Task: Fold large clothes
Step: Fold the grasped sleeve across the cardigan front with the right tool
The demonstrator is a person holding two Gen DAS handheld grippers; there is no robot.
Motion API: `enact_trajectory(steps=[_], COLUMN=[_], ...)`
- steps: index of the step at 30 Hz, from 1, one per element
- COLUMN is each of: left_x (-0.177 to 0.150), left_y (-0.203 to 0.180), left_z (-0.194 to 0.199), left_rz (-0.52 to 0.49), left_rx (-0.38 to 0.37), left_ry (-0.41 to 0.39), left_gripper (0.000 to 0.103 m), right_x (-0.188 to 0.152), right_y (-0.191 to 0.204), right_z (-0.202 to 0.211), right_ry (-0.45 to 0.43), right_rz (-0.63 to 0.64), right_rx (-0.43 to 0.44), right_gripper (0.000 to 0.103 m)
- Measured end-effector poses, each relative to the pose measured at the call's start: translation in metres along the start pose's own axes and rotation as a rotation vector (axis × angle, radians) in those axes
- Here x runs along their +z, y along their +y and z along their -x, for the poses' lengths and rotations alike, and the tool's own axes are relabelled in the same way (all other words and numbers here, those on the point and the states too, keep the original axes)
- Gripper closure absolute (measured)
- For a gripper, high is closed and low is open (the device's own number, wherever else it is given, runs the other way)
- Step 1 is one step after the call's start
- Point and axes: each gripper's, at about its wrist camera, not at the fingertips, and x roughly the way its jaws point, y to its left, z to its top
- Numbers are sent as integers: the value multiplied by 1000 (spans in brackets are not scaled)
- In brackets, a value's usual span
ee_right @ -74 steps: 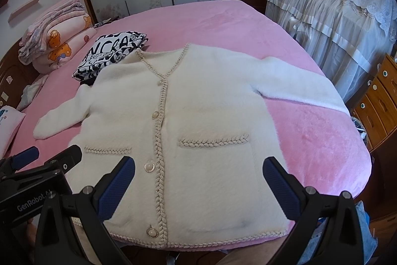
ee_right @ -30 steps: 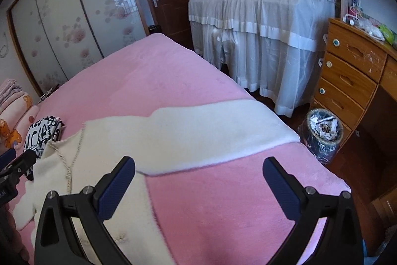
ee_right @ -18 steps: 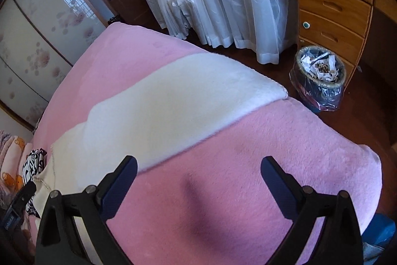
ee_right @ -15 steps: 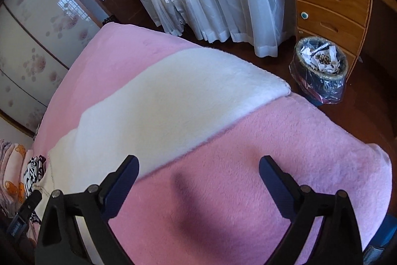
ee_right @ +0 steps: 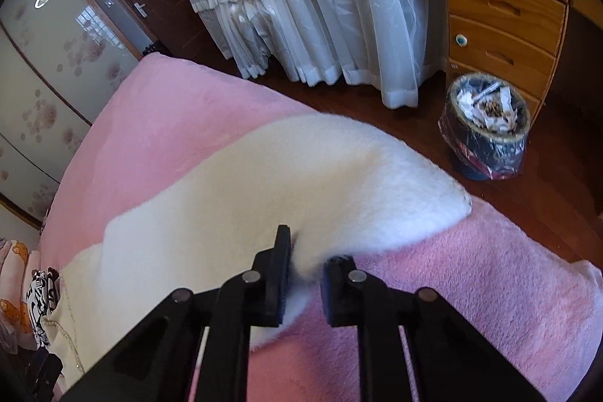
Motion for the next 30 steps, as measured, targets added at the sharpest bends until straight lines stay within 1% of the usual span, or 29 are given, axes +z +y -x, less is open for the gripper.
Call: enact_trajectory(steps=[3, 6, 8, 10, 11, 14, 15, 16, 18, 19, 20, 22, 24, 26, 30], left_x=[-1, -5, -12, -21, -27, -49, -57, -63, -79, -85, -91, -101, -104, -103, -91], left_y=[14, 37, 58, 82, 95, 135, 145, 153, 171, 177, 182, 189, 189, 184, 158], left_z=[17, 35, 45, 52, 54, 49, 46, 41, 31, 27, 22, 16, 13, 14, 17], left_rz=[15, 50, 86, 130, 148, 196, 209, 223, 256, 271, 285, 309, 320, 317, 280], left_rx=[11, 28, 38, 47, 51, 69, 71, 72, 50, 41, 28, -7, -43, -82, -150], left_ry=[-21, -43, -43, -43, -39, -4, 14, 32, 73, 92, 108, 124, 120, 107, 81], left_gripper=[8, 8, 8, 8, 8, 8, 8, 8, 8, 8, 8, 8, 8, 8, 8], right_x=[-1, -12, -28, -50, -64, -113, -132, -149, -187, -208, -222, -243, -252, -253, -259], right_y=[31, 82, 124, 162, 179, 222, 233, 242, 255, 258, 258, 258, 253, 250, 238], right_z=[32, 67, 86, 96, 97, 85, 75, 63, 45, 34, 25, 21, 33, 47, 70], right_ry=[-81, -136, -155, -141, -128, -77, -42, 1, 82, 124, 150, 156, 127, 125, 100], right_rz=[89, 225, 333, 427, 475, 618, 659, 688, 732, 760, 781, 811, 834, 833, 831], right_rx=[80, 174, 241, 316, 339, 362, 361, 361, 339, 310, 289, 266, 280, 312, 319], right_gripper=[94, 94, 94, 94, 94, 94, 93, 90, 87, 79, 64, 53, 48, 41, 39])
